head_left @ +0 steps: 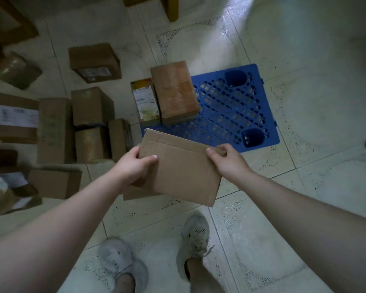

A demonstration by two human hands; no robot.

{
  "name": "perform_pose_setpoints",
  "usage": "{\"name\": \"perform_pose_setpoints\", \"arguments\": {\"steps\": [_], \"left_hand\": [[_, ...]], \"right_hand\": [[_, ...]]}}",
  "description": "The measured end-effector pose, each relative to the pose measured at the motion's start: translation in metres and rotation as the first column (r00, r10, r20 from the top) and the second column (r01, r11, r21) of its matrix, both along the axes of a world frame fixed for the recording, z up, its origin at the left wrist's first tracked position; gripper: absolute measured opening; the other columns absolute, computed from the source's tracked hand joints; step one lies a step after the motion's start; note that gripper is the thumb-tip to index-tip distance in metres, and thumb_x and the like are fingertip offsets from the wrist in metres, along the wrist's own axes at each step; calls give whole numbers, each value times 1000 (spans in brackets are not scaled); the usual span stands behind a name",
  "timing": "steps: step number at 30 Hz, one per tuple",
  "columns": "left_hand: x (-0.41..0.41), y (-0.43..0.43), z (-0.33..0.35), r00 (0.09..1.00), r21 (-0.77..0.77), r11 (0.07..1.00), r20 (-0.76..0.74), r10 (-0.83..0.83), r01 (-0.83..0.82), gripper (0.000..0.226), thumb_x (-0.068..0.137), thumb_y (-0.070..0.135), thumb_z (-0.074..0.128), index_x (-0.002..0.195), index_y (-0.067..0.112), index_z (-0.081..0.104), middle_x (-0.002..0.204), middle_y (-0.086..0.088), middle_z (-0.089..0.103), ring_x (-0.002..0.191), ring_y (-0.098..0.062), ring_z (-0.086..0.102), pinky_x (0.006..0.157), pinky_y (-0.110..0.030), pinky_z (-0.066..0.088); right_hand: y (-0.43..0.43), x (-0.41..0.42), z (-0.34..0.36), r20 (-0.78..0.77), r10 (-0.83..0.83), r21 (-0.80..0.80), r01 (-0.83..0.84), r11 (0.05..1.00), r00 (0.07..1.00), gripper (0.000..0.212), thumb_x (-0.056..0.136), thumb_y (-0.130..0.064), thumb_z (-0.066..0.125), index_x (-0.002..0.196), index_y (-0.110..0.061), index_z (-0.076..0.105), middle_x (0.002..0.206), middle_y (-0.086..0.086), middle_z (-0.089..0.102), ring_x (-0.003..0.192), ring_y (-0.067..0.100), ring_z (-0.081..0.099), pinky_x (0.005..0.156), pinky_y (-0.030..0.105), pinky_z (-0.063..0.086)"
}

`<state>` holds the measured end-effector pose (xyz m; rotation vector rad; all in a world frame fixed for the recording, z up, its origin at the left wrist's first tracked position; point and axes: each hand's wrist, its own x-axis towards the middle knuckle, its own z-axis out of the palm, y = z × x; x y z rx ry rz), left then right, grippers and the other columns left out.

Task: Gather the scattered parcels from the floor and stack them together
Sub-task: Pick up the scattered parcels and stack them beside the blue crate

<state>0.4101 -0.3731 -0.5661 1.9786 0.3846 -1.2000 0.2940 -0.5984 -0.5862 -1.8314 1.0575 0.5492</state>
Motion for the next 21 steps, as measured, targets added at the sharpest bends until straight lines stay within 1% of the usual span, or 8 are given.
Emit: {"name": "perform_pose_setpoints", "arguments": {"steps": [2, 4, 6, 10, 12, 16, 19, 21], "left_hand": [[0, -1, -3, 996, 10, 1000, -85, -11, 11, 52, 89, 34, 64, 135, 37, 40, 112, 1, 56, 100, -27, 56, 85, -49, 51], [4, 2, -7, 989, 6, 1000, -149, -18, 19, 51, 88, 32, 65, 131, 39, 40, 105, 3, 55, 94, -26, 57, 70, -43, 53], [7, 8, -14, 991, 25, 999, -130, -23, 26, 56, 84, 30, 69, 134, 32, 43, 110, 1, 57, 92, -23, 58, 66, -39, 52], [11, 22, -28, 991, 61, 990, -42, 126, -124, 64, 81, 22, 73, 137, 15, 44, 125, -10, 56, 100, -27, 60, 86, -46, 54], [13, 27, -34, 974, 27, 975, -55, 221, -220, 59, 82, 18, 72, 136, 20, 45, 123, -8, 55, 99, -28, 59, 85, -50, 54], [20, 29, -53, 958, -1, 958, 0, 286, -286, 59, 82, 19, 72, 134, 26, 46, 129, -6, 51, 102, -25, 55, 81, -45, 53], [28, 25, -81, 950, 63, 950, 80, 301, -306, 78, 78, 25, 76, 143, 24, 32, 140, -8, 43, 120, -31, 48, 96, -50, 47], [31, 22, -102, 948, 104, 945, 114, 297, -309, 80, 78, 28, 76, 144, 19, 31, 139, -10, 45, 121, -31, 49, 98, -48, 46]], "right_hand": [[-4, -1, -4, -7, 19, 7, -19, 1000, 1000, 59, 86, -63, 52, 128, -23, 47, 120, -1, 54, 98, 17, 52, 75, 31, 41], [-2, -1, -9, -17, 21, 4, -21, 1000, 1000, 56, 86, -62, 52, 126, -23, 47, 113, -4, 52, 98, 18, 53, 77, 33, 44], [4, 1, -15, -26, -18, 23, 19, 1000, 999, 52, 87, -60, 53, 123, -23, 48, 113, -3, 52, 101, 20, 55, 84, 40, 50], [26, 3, -24, -68, -140, 81, 146, 986, 988, 42, 89, -55, 53, 114, -21, 50, 115, 0, 55, 101, 24, 57, 89, 48, 52], [41, 2, -30, -87, -106, 67, 111, 992, 991, 37, 91, -52, 53, 109, -20, 51, 113, -1, 56, 98, 21, 57, 87, 46, 52], [66, 3, -48, -137, 51, 9, -50, 999, 989, 34, 90, -53, 54, 105, -23, 46, 111, -2, 59, 83, 12, 54, 66, 31, 43], [80, 14, -75, -123, 112, 73, -104, 992, 986, 46, 90, -51, 55, 127, -25, 44, 125, -3, 57, 95, 17, 57, 73, 30, 43], [89, 28, -95, -73, 150, 132, -140, 981, 986, 60, 93, -47, 53, 145, -28, 30, 135, -4, 52, 113, 21, 55, 80, 28, 42]]}}
